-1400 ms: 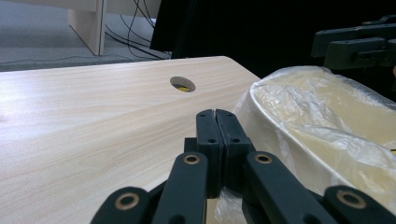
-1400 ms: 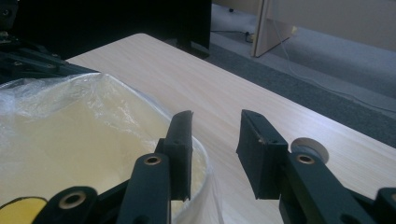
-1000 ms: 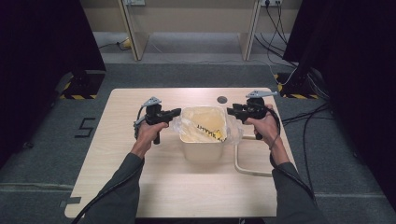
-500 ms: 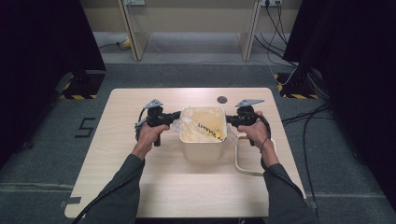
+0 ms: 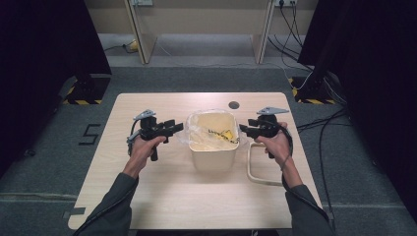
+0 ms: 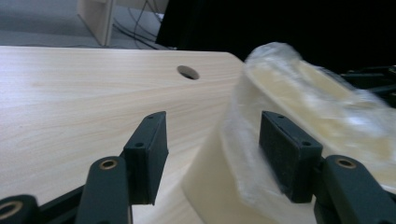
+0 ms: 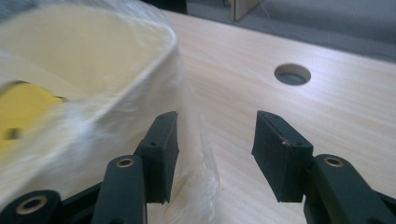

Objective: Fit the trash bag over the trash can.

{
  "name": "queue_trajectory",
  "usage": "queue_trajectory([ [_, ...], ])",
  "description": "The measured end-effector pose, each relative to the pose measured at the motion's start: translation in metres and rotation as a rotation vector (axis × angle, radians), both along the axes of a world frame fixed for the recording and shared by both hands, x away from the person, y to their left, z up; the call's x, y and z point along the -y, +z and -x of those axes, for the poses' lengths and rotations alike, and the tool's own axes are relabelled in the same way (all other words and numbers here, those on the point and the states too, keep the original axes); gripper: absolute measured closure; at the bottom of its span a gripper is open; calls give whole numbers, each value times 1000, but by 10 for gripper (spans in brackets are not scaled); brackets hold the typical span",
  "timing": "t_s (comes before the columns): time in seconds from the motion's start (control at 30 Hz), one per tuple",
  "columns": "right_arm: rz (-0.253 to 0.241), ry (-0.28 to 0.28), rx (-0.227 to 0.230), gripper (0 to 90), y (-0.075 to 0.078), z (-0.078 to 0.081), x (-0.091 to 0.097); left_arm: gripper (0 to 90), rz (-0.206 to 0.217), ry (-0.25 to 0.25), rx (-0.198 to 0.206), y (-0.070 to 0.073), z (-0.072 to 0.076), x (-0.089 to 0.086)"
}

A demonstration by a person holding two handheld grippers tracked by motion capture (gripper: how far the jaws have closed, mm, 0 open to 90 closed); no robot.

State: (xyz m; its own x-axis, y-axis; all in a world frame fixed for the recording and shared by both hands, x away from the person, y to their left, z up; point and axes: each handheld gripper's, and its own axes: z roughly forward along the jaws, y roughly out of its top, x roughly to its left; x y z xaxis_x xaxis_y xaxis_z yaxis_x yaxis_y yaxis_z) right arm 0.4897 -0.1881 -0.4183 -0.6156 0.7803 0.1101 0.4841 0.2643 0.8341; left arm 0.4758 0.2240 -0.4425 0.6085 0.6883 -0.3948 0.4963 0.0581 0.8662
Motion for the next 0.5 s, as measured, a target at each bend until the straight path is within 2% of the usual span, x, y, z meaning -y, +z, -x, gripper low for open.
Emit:
queue_trajectory([
  [0.03, -7, 3, 7, 478, 4, 6, 1, 393, 0, 4, -1, 2, 4, -2],
  [0.13, -36, 20, 16, 478, 6, 23, 3, 323, 54, 11, -30, 6, 8, -8],
  [0.23, -33, 29, 15, 476, 2, 35, 3, 317, 48, 8, -48, 10, 15, -9],
  [0.33, -43, -10, -7, 464, -4, 43, 7, 318, 46, -6, -85, 11, 29, -7],
  [0.4, -48, -30, -16, 455, -9, 48, 8, 317, 73, -5, -105, 8, 38, -5],
  [0.43, -56, -38, -18, 455, -10, 51, 8, 315, 86, 0, -121, 6, 40, -3],
  [0.5, -62, -47, -27, 449, -14, 54, 8, 280, 80, -1, -141, 2, 42, 2],
])
